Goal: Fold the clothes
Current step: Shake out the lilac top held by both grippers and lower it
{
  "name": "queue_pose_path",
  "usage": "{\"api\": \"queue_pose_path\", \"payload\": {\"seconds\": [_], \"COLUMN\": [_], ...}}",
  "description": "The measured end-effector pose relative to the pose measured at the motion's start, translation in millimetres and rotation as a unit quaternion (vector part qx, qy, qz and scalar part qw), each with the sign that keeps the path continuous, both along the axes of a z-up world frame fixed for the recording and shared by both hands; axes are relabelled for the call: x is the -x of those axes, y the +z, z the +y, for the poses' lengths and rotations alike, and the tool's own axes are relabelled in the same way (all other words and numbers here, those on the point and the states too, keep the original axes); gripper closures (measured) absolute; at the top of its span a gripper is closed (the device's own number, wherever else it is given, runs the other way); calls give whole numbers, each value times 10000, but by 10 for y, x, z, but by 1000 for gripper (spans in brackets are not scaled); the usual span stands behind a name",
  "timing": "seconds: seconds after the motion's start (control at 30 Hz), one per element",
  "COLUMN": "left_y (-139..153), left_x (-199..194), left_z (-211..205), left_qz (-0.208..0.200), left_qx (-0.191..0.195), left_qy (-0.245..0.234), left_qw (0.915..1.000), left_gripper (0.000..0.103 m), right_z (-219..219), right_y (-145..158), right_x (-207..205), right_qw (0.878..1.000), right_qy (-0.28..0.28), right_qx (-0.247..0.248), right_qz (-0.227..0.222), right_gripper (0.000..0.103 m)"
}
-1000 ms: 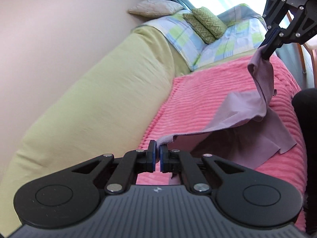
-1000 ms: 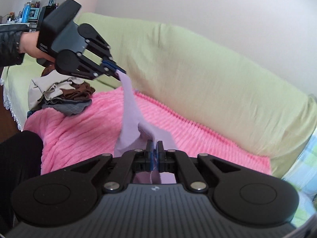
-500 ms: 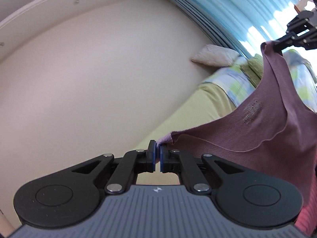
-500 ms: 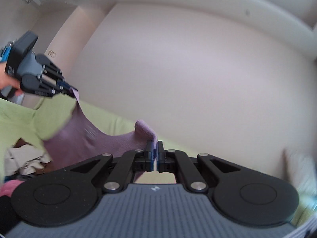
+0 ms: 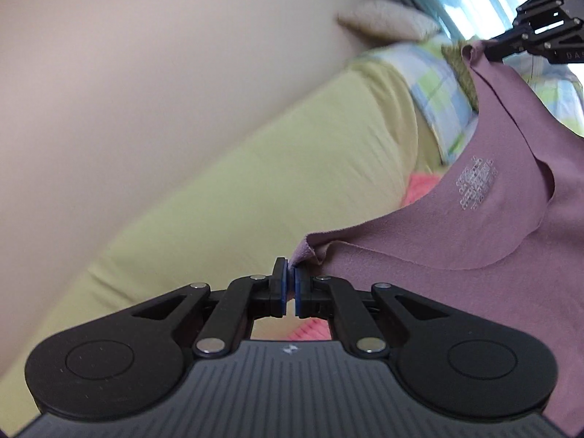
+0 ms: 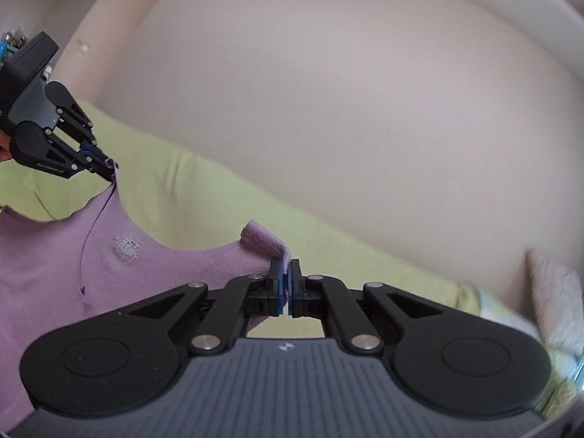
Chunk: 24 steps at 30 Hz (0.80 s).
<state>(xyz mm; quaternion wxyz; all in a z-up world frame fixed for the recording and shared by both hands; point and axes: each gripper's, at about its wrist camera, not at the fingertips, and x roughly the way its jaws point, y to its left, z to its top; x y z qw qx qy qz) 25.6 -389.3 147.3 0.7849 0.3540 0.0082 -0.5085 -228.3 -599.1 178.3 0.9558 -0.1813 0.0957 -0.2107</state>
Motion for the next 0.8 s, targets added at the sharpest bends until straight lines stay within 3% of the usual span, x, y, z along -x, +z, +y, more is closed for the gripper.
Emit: {"api": "queue_pose_path", "payload": {"seconds": [0.2, 0.37, 0.47, 0.67, 0.8], "left_y": [-826, -1577, -1924, -2319, -2463], "left_x": [-616, -952, -1122, -1331, -1430], "left_z": [-910, -1463, -1648, -1850, -1798], "left_qz": [468, 628, 788, 707, 637], "left_qx": [-463, -955, -1124, -1208, -1310], "left_qy": [246, 395, 468, 672, 774], "left_qw": [9975, 9927, 9894, 9879, 9863], "left_gripper": [101, 101, 101, 101, 101], "right_z": [-1118, -1809, -1924, -2015, -2048], "right_y": [-704, -1632, -2066, -2286, -2536], "right_x": [-993, -1864, -2207, -2682, -2778], "right_qw": [9968, 9870, 9817, 9807, 9760], "right_qy": [-201, -271, -260, -355, -366], "right_qx": [-544, -1013, -1074, -1046, -871], "right_qz": [551, 1218, 1552, 1616, 1963], "right_gripper": [103, 103, 103, 103, 103]}}
